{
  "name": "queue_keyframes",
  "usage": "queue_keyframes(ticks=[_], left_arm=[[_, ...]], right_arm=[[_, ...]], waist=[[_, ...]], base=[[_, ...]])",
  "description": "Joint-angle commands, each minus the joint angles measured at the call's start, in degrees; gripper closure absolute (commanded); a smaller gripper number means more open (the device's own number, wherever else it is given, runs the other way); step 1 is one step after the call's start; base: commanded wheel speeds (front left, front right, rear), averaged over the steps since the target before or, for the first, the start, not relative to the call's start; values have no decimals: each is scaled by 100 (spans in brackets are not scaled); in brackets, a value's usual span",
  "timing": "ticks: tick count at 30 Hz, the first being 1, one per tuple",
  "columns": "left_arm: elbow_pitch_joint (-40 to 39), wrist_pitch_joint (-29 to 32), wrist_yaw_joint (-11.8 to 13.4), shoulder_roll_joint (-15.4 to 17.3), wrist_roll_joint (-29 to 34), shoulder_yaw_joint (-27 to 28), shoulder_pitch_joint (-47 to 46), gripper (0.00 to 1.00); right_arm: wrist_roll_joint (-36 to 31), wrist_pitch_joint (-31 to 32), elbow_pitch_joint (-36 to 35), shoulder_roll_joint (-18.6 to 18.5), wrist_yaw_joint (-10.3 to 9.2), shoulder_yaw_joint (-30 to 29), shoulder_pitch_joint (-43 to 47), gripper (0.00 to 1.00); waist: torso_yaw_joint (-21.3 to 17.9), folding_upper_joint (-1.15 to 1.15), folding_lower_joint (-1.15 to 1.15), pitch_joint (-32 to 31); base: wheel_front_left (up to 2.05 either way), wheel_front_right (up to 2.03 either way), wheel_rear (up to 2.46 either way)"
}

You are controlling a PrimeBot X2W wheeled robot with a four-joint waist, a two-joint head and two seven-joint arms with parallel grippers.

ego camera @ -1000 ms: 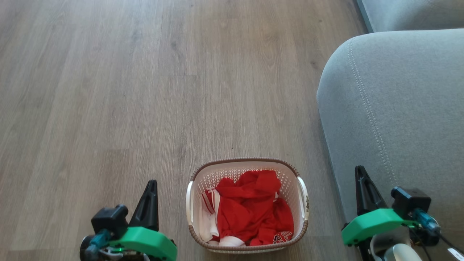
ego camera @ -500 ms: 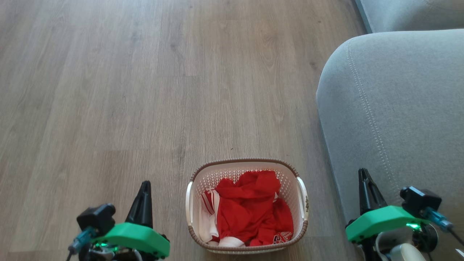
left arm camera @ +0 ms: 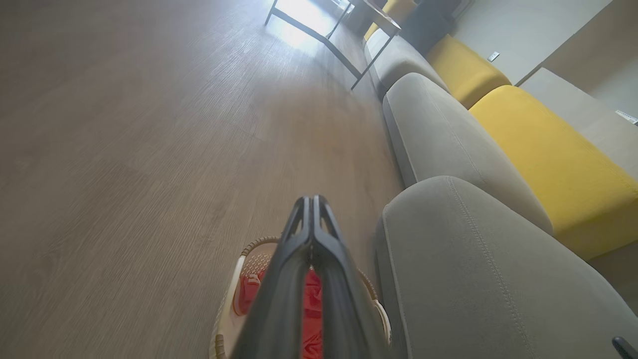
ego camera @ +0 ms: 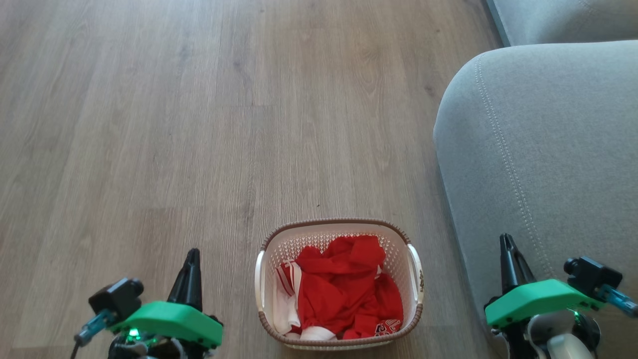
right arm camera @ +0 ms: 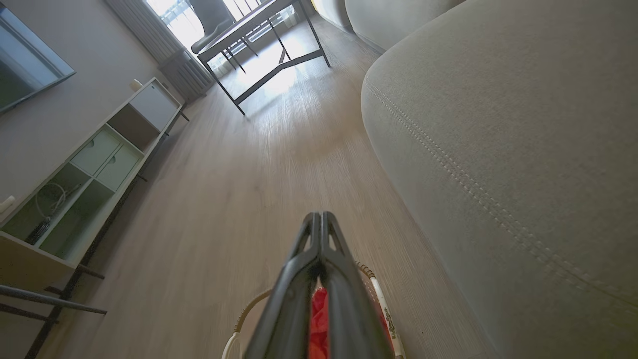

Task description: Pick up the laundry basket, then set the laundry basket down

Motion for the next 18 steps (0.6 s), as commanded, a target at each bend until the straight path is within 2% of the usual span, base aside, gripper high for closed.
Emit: queue_keyframes(ticks=[1,18], left_arm=[[-149,37,-50,82,-185,158,-328,100],[-71,293,-166,106,-1248,405,-438,100]], right_arm=[[196,36,-159,-101,12,-15,-280,100],[1291,290,-89,-125,17,-153,-348,100]], waist=[[-1,0,0,-2],[-19,0,0,-22]], base=[[0,0,0],[0,0,0]])
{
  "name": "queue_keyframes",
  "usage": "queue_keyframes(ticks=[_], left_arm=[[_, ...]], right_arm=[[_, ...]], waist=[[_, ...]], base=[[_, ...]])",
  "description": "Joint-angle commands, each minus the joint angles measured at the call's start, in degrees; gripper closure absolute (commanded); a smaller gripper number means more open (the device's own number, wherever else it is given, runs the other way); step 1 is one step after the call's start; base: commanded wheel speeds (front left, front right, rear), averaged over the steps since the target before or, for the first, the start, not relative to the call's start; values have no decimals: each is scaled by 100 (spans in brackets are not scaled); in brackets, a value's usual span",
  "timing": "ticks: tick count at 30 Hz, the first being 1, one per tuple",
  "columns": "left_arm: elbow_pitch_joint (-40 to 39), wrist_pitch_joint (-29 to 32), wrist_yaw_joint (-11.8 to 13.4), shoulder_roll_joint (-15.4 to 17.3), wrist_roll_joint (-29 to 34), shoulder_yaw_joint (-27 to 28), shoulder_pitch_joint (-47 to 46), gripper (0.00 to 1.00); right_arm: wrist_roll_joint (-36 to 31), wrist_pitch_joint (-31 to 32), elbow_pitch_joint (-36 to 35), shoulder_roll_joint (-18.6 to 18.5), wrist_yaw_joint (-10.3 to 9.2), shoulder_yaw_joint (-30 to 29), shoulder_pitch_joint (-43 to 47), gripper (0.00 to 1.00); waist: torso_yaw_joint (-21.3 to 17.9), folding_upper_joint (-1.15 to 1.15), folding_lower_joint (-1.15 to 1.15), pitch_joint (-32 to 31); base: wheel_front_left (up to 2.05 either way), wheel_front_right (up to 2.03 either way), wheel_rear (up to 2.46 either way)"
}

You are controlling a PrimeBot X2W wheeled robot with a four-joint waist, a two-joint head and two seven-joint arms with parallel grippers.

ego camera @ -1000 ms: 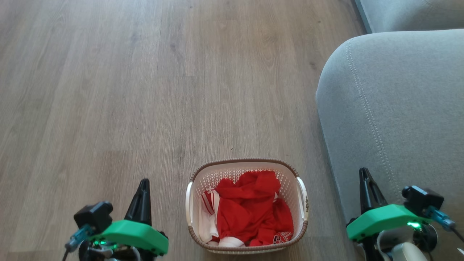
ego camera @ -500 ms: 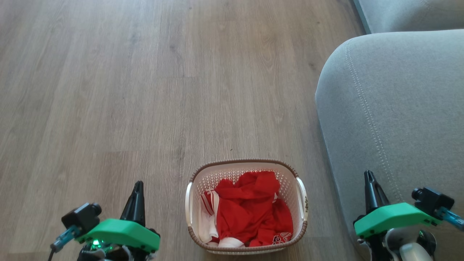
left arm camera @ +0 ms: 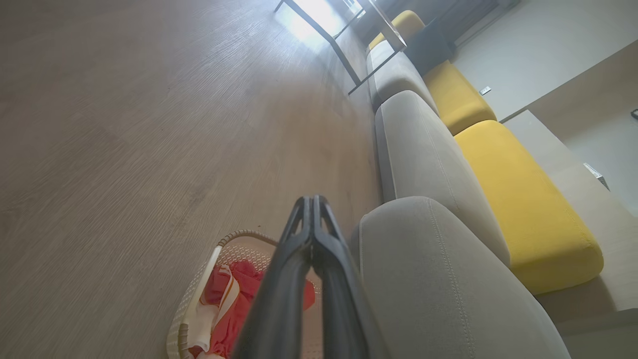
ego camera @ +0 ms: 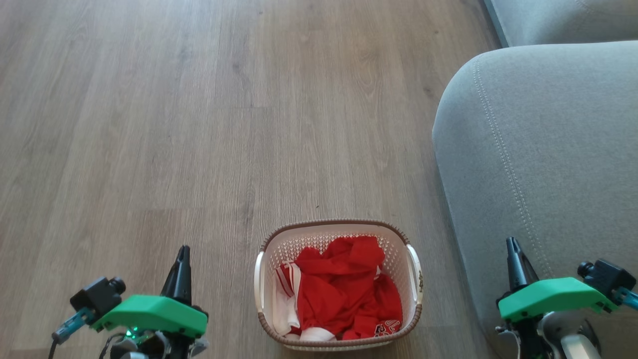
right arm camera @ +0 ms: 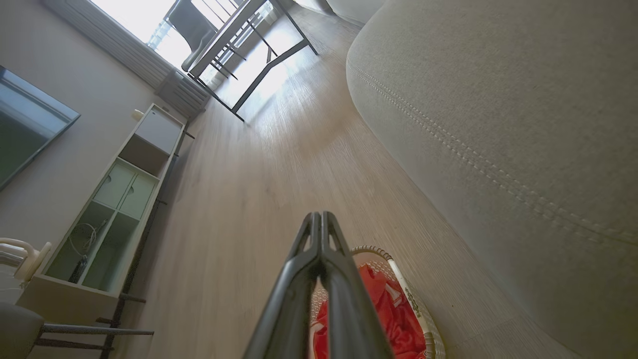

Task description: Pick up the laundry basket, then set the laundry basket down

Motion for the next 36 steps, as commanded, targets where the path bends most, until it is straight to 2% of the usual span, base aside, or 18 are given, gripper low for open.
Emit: queue_keyframes(ticks=[1,36], left_arm=[[-157,30,-69,92,-188,148,-329,100],[21,602,-307,104,-2333,711,-566,100]], right_arm=[[206,47,-142,-89,18,-6,-327,100],[2420,610,7,-104,29,-339,-472,100]], waist=[[-2,0,0,-2],[-37,0,0,-44]], base=[[0,0,0],[0,0,0]])
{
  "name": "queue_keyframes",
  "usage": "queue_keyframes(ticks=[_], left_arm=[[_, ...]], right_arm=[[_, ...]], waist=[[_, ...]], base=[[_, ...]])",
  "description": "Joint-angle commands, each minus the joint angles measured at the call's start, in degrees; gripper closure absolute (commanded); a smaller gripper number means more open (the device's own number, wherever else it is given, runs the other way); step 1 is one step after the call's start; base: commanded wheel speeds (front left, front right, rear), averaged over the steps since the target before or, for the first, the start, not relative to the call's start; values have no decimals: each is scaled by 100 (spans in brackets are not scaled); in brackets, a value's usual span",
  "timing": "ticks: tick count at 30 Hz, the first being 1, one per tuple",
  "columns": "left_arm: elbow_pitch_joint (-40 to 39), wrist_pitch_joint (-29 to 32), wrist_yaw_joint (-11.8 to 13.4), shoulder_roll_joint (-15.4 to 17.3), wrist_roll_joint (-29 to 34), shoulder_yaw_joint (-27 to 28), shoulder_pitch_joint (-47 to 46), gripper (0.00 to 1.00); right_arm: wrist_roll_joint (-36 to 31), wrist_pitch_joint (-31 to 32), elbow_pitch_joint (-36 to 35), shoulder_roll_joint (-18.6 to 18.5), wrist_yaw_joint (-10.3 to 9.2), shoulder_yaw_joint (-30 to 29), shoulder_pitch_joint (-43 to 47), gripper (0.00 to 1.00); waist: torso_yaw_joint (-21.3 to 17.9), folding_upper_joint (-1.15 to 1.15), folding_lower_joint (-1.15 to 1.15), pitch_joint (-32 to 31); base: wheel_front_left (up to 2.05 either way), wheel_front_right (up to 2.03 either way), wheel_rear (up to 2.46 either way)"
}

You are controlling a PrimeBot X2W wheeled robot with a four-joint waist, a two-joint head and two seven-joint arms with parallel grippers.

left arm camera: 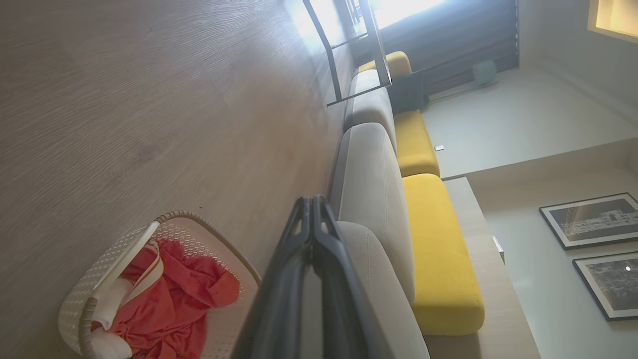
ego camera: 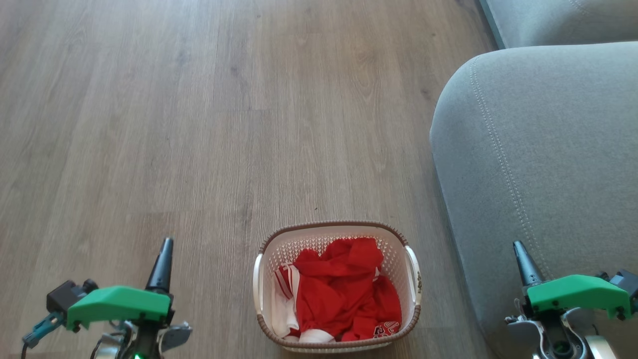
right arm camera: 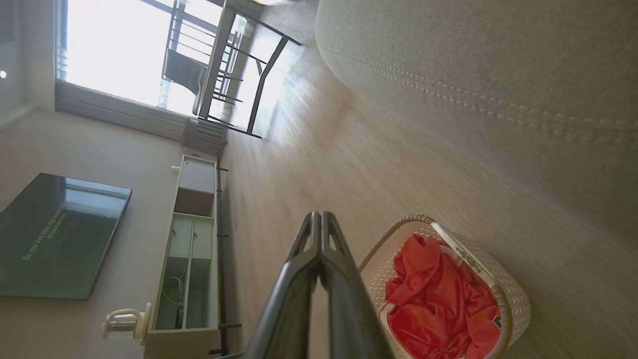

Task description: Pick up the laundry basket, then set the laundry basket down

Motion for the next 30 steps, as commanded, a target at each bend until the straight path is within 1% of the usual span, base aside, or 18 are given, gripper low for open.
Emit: queue_keyframes(ticks=[1,30], left_arm=[[-154,41,-63,99,-143,196,-341,100],[-10,525,-253,85,-1832,679,-534,100]], right_arm=[[155,71,-155,-95,29,46,-356,100],[1901,545,-34,-86,38,-250,-474,100]], waist=[[-1,0,0,-1],[-29,0,0,-35]], base=[[0,0,0],[0,0,0]])
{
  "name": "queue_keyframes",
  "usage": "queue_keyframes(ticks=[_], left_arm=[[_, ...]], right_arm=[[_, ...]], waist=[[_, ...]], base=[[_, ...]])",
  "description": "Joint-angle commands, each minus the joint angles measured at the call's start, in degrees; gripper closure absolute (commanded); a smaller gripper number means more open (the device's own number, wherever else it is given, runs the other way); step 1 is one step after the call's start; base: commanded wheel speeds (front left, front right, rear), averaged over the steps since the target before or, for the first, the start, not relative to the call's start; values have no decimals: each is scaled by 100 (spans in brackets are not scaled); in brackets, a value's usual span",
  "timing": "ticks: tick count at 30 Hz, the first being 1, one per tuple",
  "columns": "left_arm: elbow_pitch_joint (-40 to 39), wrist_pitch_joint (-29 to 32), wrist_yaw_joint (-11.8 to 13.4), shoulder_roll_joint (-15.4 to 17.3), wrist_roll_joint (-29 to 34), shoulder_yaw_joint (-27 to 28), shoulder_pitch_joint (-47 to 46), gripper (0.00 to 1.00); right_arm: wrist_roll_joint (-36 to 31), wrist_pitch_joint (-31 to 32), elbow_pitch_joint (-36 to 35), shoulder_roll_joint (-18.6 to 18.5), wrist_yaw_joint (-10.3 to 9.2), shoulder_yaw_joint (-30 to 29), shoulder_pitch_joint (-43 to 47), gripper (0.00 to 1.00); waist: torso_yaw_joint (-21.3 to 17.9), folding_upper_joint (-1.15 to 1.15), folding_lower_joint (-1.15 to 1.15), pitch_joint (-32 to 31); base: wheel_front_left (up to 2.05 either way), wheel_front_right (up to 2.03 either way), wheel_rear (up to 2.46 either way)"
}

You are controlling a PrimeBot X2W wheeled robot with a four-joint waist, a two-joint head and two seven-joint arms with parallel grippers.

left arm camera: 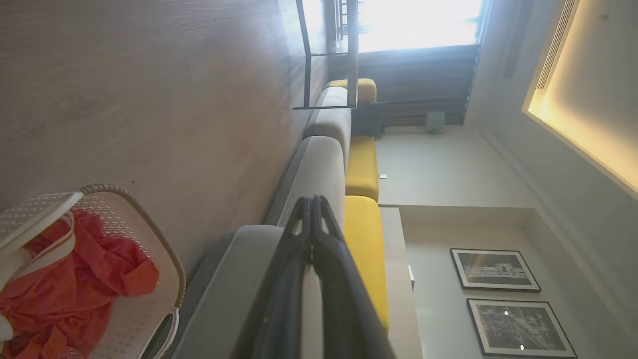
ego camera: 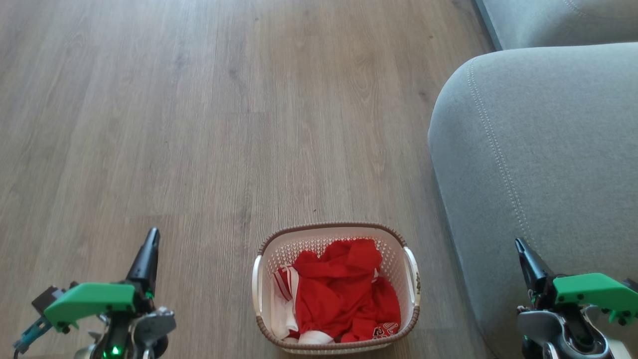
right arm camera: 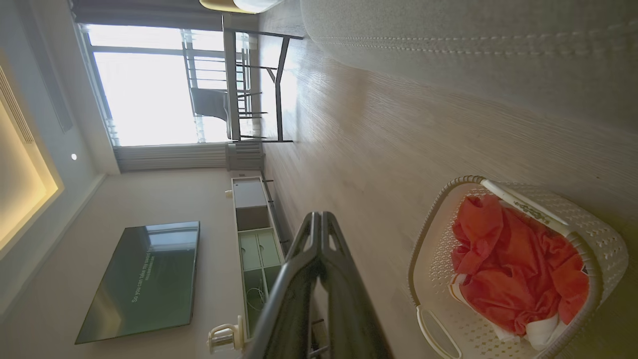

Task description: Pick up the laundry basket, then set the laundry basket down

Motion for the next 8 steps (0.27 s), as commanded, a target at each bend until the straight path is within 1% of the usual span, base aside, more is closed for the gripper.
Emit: queue_keyframes(ticks=[1,5,8], left_arm=[[-167,46,-62,88,-155,258,-363,100],[-146,116,-89,85,-395,329,-390,100],[-145,126,-91,79,-404,340,-393,100]], right_arm=[[166,59,-171,-85,38,55,-346,100],[415,128,-154,-83,40,11,-363,100],[425,137,-153,-78,40,2,-364,100]], waist=[[-1,0,0,-1],[-5,0,0,-6],[-5,0,0,-7]], base=[[0,0,0],[0,0,0],[0,0,0]])
